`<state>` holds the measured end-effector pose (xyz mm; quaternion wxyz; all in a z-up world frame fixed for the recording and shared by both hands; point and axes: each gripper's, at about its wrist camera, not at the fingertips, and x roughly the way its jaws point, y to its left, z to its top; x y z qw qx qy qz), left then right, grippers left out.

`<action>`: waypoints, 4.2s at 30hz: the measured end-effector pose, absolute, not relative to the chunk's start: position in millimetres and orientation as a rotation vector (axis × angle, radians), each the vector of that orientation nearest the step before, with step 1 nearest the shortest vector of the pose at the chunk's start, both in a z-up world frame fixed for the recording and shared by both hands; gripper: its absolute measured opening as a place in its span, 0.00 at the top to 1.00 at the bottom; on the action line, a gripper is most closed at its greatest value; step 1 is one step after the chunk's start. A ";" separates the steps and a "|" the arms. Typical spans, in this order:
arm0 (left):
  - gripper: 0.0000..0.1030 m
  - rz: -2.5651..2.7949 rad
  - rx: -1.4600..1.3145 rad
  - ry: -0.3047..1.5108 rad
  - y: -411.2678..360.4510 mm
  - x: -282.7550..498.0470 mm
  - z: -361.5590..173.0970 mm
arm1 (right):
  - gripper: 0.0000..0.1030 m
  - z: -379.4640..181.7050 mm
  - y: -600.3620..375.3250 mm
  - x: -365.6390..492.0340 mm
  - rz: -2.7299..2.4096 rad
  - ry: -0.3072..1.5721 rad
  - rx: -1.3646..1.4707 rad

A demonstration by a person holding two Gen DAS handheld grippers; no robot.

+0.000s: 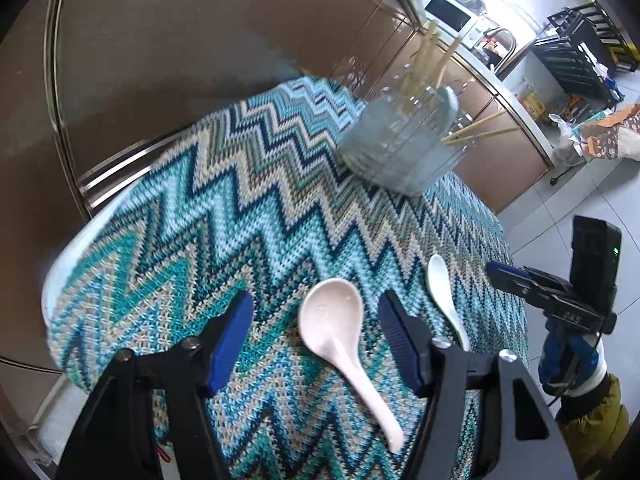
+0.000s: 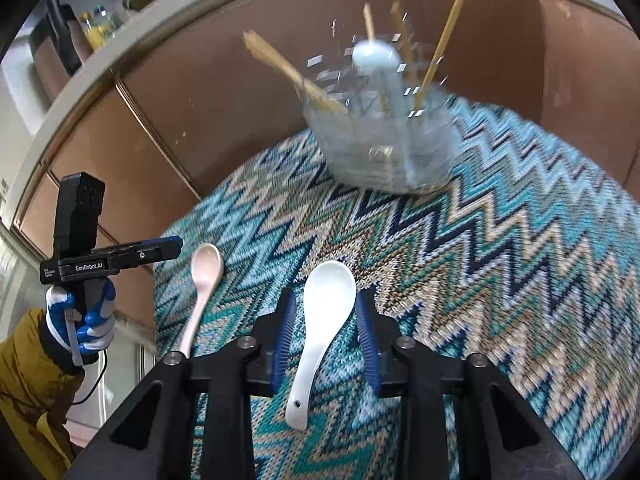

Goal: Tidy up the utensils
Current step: 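Close the left tool on the pale-pink spoon while the right tool grasps the white spoon, then lift the left tool's pink spoon over the rack while the right tool lifts its white spoon, then open the left tool to drop the pink spoon while the right tool drops the white spoon in the rack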

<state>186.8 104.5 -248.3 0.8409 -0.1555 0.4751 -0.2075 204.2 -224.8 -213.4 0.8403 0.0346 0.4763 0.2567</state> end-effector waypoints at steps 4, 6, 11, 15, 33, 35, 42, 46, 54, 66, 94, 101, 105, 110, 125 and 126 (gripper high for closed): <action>0.53 -0.464 -0.330 1.031 104.1 192.6 -259.6 | 0.74 -227.1 -214.6 225.5 0.576 1.058 0.050; 0.58 -0.477 -0.326 1.042 102.5 195.5 -263.9 | 0.75 -233.6 -210.6 234.8 0.587 1.082 0.033; 0.69 -0.496 -0.308 1.067 97.1 202.1 -272.1 | 0.75 -253.3 -202.9 254.7 0.631 1.148 0.002; 0.81 -0.496 -0.277 1.083 92.4 205.5 -274.6 | 0.81 -264.8 -199.6 262.6 0.662 1.178 0.000; 0.93 -0.416 -0.200 1.064 82.9 196.6 -253.1 | 0.95 -239.3 -197.5 235.8 0.624 1.083 -0.109; 0.93 -0.411 -0.198 1.052 83.1 193.4 -247.2 | 0.96 -231.1 -198.9 228.1 0.607 1.058 -0.112; 0.93 -0.397 -0.195 0.998 83.8 176.8 -221.2 | 0.96 -200.3 -206.3 202.4 0.560 0.984 -0.131; 0.93 -0.385 -0.190 0.974 83.6 167.1 -209.4 | 0.95 -186.0 -210.8 187.9 0.535 0.952 -0.139; 0.93 -0.376 -0.194 0.927 84.5 146.1 -186.3 | 0.96 -162.7 -217.7 162.5 0.495 0.898 -0.135; 0.93 -0.368 -0.192 0.864 87.7 122.5 -153.7 | 0.96 -128.4 -220.7 131.3 0.448 0.806 -0.128; 0.93 -0.201 -0.071 0.405 4.3 209.3 -8.8 | 0.96 -16.7 -213.4 208.1 0.243 0.376 -0.074; 0.93 -0.067 0.020 0.310 -42.1 266.4 -30.7 | 0.96 -28.3 -209.3 271.1 0.148 0.309 -0.126; 0.93 -0.015 0.040 0.306 -56.5 289.6 -56.9 | 0.96 -49.0 -205.0 294.3 0.116 0.290 -0.168; 0.93 0.001 0.052 0.313 -68.1 304.2 -84.5 | 0.95 -81.0 -200.3 311.0 0.093 0.303 -0.214; 0.76 -0.058 -0.011 0.377 -64.0 306.3 -114.5 | 0.73 -112.0 -210.4 303.8 0.152 0.345 -0.169; 0.71 -0.061 -0.015 0.374 -62.8 302.2 -111.3 | 0.72 -110.1 -211.6 301.8 0.156 0.346 -0.161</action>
